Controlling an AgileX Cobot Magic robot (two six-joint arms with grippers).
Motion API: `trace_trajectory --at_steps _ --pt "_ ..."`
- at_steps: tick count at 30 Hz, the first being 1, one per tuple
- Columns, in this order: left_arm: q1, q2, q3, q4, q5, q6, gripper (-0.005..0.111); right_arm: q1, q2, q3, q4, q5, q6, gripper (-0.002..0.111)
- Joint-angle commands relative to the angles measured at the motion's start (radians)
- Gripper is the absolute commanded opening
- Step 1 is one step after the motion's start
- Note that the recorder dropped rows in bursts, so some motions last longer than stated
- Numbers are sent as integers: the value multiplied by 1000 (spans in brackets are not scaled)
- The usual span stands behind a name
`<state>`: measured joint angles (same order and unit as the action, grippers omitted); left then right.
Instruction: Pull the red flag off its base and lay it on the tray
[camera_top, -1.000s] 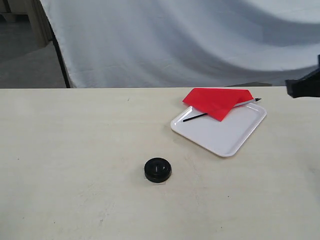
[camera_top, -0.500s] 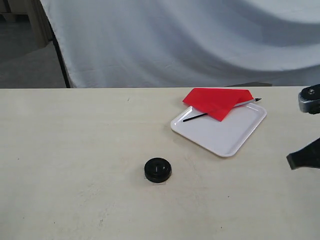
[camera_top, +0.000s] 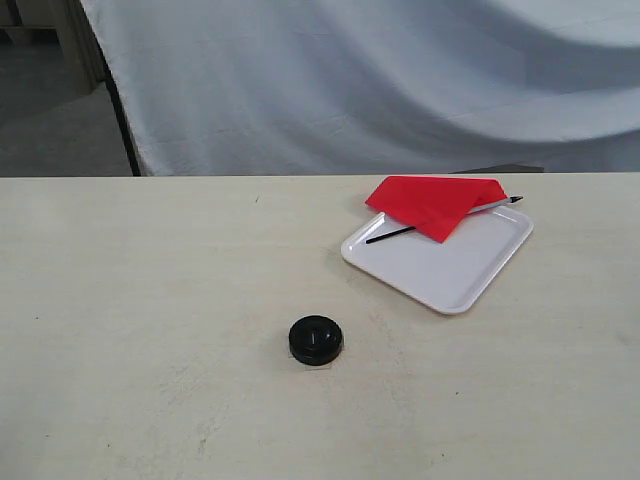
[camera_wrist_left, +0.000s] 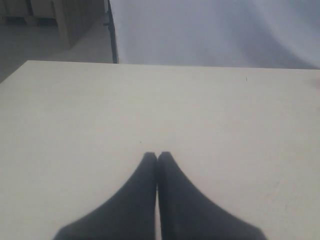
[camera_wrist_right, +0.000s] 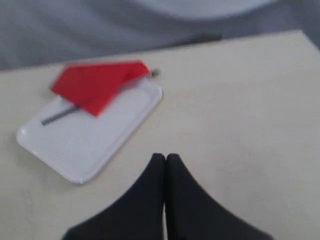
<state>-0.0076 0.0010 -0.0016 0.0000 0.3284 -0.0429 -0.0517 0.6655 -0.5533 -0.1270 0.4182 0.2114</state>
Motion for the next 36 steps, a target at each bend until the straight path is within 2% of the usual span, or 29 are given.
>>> trace_trajectory --at_steps 1,2,6,13,16,25,26,28,36 --pt "-9 -1 2 0 -3 1 0 22 -252 97 -11 -157 -6 -1" --pt "-9 -1 2 0 -3 1 0 24 -367 142 -4 -221 1 -1" --pt "-9 -1 2 0 -3 1 0 24 -665 216 -6 -266 -1 -1" --pt "-9 -1 2 0 4 1 0 30 -665 215 -4 -293 -2 -1" --pt "-9 -1 2 0 4 1 0 30 -665 231 85 -255 55 -1" --pt "-9 -1 2 0 4 1 0 30 -665 542 101 -418 -65 -1" --pt "-9 -1 2 0 4 1 0 30 -665 553 98 -418 -100 -1" --pt "-9 -1 2 0 4 1 0 30 -665 553 78 -282 -197 -1" --pt "-9 -1 2 0 13 1 0 30 -665 553 100 -285 -186 -1"
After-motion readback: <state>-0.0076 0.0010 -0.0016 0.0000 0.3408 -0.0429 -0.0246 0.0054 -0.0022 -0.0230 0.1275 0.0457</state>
